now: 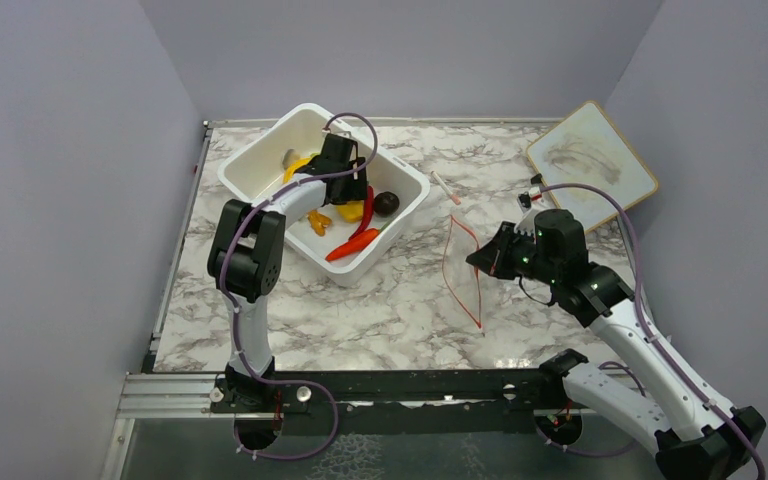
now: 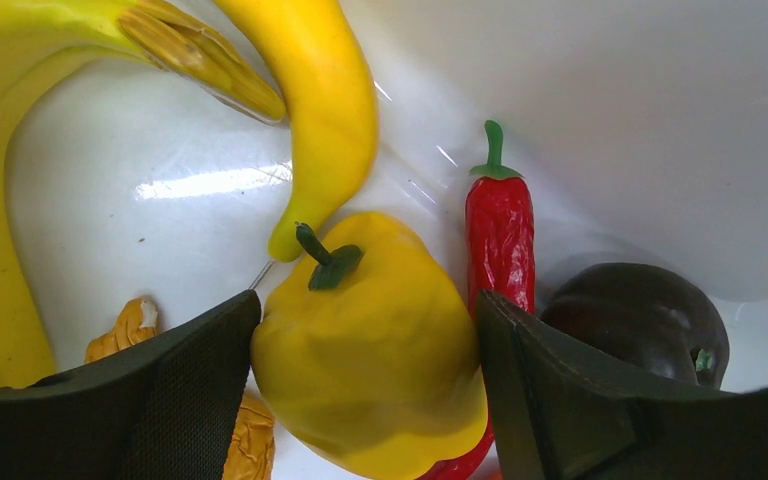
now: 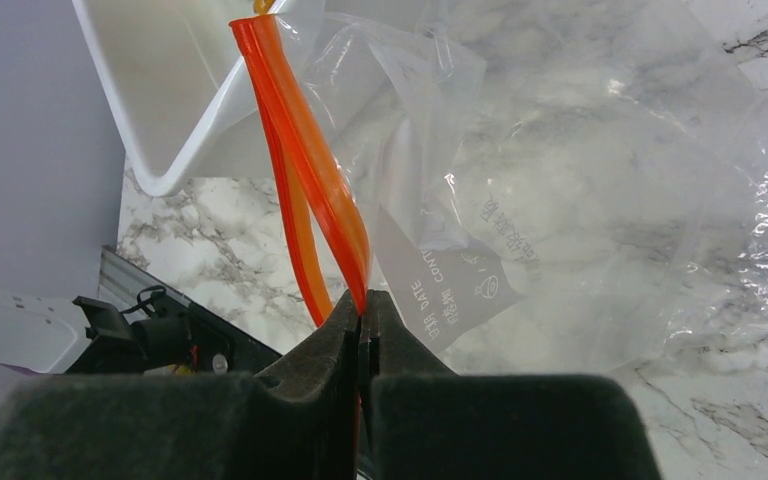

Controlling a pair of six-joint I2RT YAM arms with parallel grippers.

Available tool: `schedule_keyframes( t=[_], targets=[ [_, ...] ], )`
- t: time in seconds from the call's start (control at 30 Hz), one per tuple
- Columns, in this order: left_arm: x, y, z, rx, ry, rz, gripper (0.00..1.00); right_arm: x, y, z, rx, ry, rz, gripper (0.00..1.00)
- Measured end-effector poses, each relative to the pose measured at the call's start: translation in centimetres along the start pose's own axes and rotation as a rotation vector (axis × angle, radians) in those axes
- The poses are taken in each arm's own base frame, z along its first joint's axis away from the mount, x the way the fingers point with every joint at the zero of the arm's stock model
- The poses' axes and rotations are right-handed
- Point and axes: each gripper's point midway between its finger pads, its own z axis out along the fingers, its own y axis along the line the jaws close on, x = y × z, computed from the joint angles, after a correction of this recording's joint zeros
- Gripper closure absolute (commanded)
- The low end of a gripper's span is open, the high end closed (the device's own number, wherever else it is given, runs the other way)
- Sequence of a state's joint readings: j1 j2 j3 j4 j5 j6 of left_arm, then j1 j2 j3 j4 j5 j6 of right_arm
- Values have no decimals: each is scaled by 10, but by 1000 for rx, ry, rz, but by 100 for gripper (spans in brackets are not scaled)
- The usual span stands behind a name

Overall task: Place the food in the zip-top bag and seal the zipper
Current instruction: Pick up the fake vegetable from the bin.

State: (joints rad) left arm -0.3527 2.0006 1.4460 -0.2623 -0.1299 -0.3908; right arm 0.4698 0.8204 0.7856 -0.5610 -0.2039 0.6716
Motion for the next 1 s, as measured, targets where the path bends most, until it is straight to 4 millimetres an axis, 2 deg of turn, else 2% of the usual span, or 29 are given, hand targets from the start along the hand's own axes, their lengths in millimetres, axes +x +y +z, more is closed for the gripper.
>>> schedule_keyframes(
  t=[0.37, 0.53, 0.63, 0.8, 0.9, 1.0],
  targets=[
    [1, -2, -1, 14, 7, 2, 52, 8, -2, 1, -7, 23, 8, 99],
    [0, -5, -11, 27, 16, 0, 56, 10, 0, 0, -15, 32, 21, 99],
    [-10, -7, -27, 43, -12, -8, 59, 12, 1, 0, -20, 40, 35, 99],
    [-33, -13, -71, 90, -91, -25, 59, 18, -2, 2, -16, 59, 42, 99],
    [-47, -18, -105, 138, -151, -36, 60, 19, -3, 2, -15, 59, 42, 99],
    [-51, -23, -137, 201, -191, -36, 60, 19, -3, 1, -12, 63, 44, 99]
  ],
)
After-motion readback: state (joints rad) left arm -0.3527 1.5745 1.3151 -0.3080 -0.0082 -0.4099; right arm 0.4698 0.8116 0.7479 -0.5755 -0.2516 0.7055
